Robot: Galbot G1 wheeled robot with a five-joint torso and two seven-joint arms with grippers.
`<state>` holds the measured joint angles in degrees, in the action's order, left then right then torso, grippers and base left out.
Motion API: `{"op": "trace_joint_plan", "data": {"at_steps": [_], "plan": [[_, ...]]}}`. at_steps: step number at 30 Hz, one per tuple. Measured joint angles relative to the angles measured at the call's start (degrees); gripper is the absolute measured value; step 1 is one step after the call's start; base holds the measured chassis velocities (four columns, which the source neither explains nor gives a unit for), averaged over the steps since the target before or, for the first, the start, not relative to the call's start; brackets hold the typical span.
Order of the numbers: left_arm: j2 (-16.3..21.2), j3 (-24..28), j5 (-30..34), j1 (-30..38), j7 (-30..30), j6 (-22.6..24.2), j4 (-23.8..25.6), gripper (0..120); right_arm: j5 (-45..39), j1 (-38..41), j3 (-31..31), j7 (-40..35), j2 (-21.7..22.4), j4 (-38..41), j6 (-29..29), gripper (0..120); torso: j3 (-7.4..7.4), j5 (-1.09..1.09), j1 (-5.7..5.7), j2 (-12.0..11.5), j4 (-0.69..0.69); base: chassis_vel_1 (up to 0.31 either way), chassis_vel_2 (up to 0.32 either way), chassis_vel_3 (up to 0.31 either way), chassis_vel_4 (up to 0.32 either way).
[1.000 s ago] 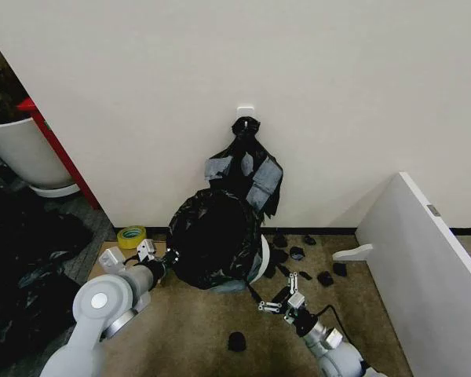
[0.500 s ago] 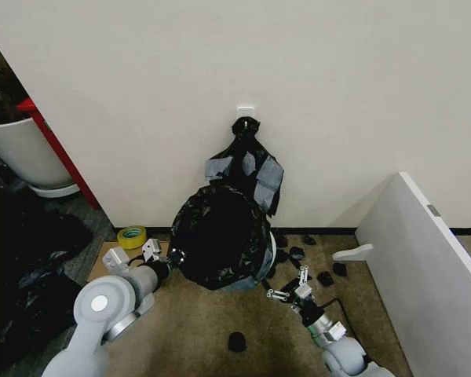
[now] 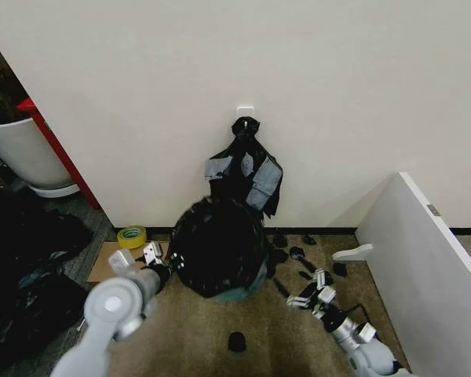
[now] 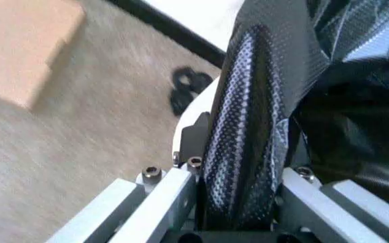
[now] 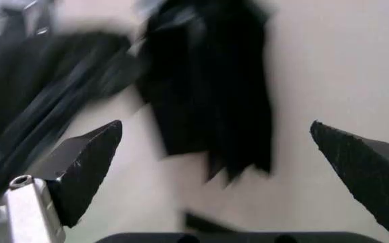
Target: Place the garbage bag over the trash bin.
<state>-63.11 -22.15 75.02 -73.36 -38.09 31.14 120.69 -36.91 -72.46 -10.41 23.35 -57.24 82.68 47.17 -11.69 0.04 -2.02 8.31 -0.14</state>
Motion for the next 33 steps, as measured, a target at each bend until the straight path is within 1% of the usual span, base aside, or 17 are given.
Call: {"op": "trace_joint_plan", "data": {"at_steps": [3, 5, 6, 8, 10, 12, 13, 15, 16, 18, 19, 20, 23, 24, 26, 30, 33], "plan": [[4.5, 1.7, -2.9, 0.1, 3.5, 0.7, 1.7, 0, -6.1, 0.2, -0.4, -0.7, 0.9, 2.7, -0.4, 100, 0.00, -0.01, 0.00, 0.0, 0.00, 0.000, 0.000, 0.000, 0.000], [7.7, 3.2, -7.0, 0.2, 7.0, 1.1, 2.5, 0, -9.4, 0.3, -0.4, -0.2, 1.5, 4.2, -1.4, 100, 0.01, -0.01, 0.00, 0.0, -0.02, 0.000, 0.000, 0.000, 0.000], [7.7, 3.2, -7.0, 0.2, 7.0, 1.1, 2.5, 0, -9.4, 0.3, -0.4, -0.2, 1.5, 4.2, -1.4, 100, 0.01, -0.01, 0.00, 0.0, -0.02, 0.000, 0.000, 0.000, 0.000], [11.0, 6.0, -13.4, 0.7, 11.6, 0.1, 2.3, 0, -11.0, 1.0, -0.4, 1.4, 1.9, 5.0, -2.0, 100, 0.01, -0.01, 0.00, 0.0, -0.01, 0.000, 0.000, 0.000, 0.000], [14.5, 10.9, -21.6, 1.9, 17.0, -4.2, 0.3, 0, -10.9, 2.1, -0.7, 4.5, 2.0, 5.0, -2.1, 100, 0.00, -0.01, 0.00, 0.0, 0.00, 0.000, 0.000, 0.000, 0.000], [17.6, 16.1, -31.5, 3.3, 24.3, -13.6, -3.5, 0, -9.2, 3.5, -0.8, 7.2, 2.1, 4.4, -1.9, 100, 0.00, -0.03, 0.00, 0.0, -0.03, 0.000, 0.000, 0.000, 0.000], [17.6, 16.1, -31.5, 3.3, 24.3, -13.6, -3.5, 0, -9.2, 3.5, -0.8, 7.2, 2.1, 4.4, -1.9, 100, 0.00, -0.03, 0.00, 0.0, -0.03, 0.000, 0.000, 0.000, 0.000], [19.4, 18.3, -39.0, 4.0, 31.1, -23.5, -7.4, 0, -8.0, 4.9, -0.4, 9.1, 2.0, 4.0, -1.8, 100, 0.00, -0.03, 0.00, 0.0, -0.05, 0.000, 0.000, 0.000, 0.000], [20.2, 18.7, -42.9, 4.0, 34.8, -30.0, -9.9, 0, -7.3, 6.1, 0.2, 9.8, 1.9, 3.8, -1.8, 100, 0.00, -0.02, 0.00, 0.0, -0.03, 0.000, 0.000, 0.000, 0.000], [20.7, 18.8, -45.9, 3.8, 38.7, -37.4, -12.9, 0, -6.4, 7.3, 1.0, 10.5, 1.8, 3.7, -1.7, 100, 0.00, 0.00, 0.00, 0.0, 0.02, 0.000, 0.000, 0.000, 0.000], [20.7, 18.8, -46.8, 3.8, 40.2, -40.3, -14.2, 0, -6.0, 7.6, 1.2, 10.8, 1.8, 3.6, -1.7, 100, 0.00, -0.01, 0.00, 0.0, 0.02, 0.000, 0.000, 0.000, 0.000], [20.7, 18.8, -46.8, 3.8, 40.2, -40.3, -14.2, 0, -6.0, 7.6, 1.2, 10.8, 1.8, 3.6, -1.7, 100, 0.00, -0.01, 0.00, 0.0, 0.02, 0.000, 0.000, 0.000, 0.000], [19.6, 18.0, -50.8, 4.2, 46.6, -52.2, -20.1, 0, -4.6, 8.5, 1.3, 12.9, 2.0, 3.1, -1.0, 100, 0.00, -0.01, 0.00, 0.0, -0.01, 0.000, 0.000, 0.000, 0.000], [19.2, 17.8, -51.3, 4.2, 47.4, -54.3, -21.2, 0, -4.6, 8.6, 1.4, 13.8, 2.1, 3.1, -0.9, 100, 0.00, -0.02, 0.00, 0.0, -0.03, 0.000, 0.000, 0.000, 0.000], [18.4, 17.3, -51.5, 4.2, 48.2, -56.0, -22.2, 0, -5.3, 8.5, 1.6, 16.4, 2.2, 3.6, -0.9, 100, 0.00, -0.02, 0.00, 0.0, -0.02, 0.000, 0.000, 0.000, 0.000], [18.0, 16.8, -51.4, 4.0, 48.8, -56.7, -22.4, 0, -5.2, 7.8, 2.8, 17.9, 2.4, 5.2, -1.3, 100, 0.00, -0.01, 0.00, 0.0, -0.01, 0.000, 0.000, 0.000, 0.000], [17.9, 16.7, -51.3, 3.7, 49.4, -56.7, -21.9, 0, -1.7, 7.6, 4.4, 14.2, 1.8, 5.8, -1.4, 100, 0.00, -0.01, 0.00, 0.0, -0.01, 0.000, 0.000, 0.000, 0.000]]}}
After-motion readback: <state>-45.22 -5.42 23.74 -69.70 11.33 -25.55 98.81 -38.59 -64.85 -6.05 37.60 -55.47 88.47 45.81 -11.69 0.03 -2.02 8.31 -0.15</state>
